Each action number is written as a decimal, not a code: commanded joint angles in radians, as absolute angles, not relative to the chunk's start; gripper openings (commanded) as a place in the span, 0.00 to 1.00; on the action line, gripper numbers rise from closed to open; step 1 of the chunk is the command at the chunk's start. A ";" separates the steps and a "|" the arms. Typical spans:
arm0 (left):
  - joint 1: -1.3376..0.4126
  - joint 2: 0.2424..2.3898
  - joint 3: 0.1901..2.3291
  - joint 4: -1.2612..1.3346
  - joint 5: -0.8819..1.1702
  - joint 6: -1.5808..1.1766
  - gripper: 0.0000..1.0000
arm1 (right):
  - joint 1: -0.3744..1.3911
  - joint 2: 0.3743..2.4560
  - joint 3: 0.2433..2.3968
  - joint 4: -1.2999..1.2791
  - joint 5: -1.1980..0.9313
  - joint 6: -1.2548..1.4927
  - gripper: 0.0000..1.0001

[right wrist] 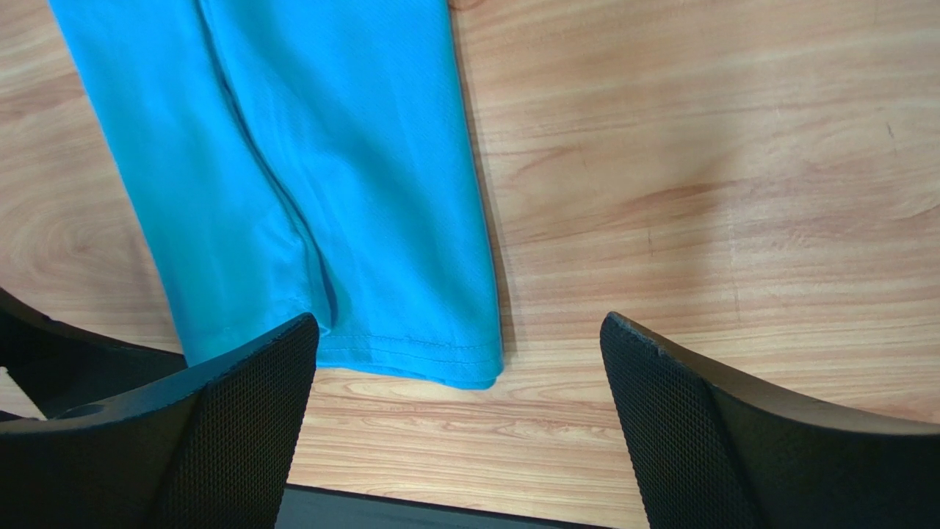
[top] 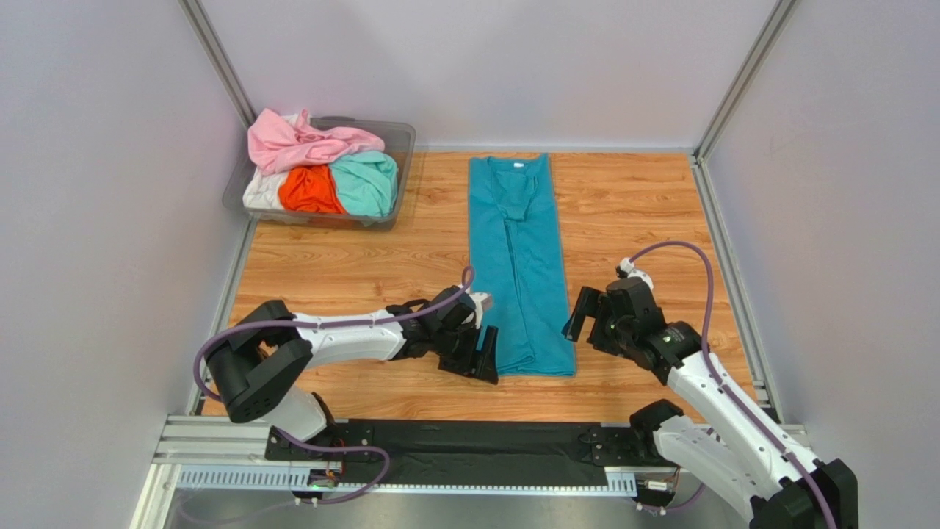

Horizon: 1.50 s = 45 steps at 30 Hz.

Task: Fold and stack the t-shirts
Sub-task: Fold the tshirt

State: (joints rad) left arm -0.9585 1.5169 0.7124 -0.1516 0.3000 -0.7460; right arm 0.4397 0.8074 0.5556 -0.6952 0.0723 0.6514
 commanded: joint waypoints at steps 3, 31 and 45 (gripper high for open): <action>-0.974 1.574 0.779 -0.169 0.236 -0.747 0.64 | 0.437 0.813 0.523 -0.690 0.064 0.712 1.00; -0.982 1.552 0.750 -0.227 0.140 -0.784 0.00 | 0.439 0.929 0.341 -0.493 -0.216 0.791 0.65; -0.995 1.454 0.634 -0.178 0.166 -0.822 0.00 | 0.439 0.858 0.307 -0.613 -0.204 0.798 0.00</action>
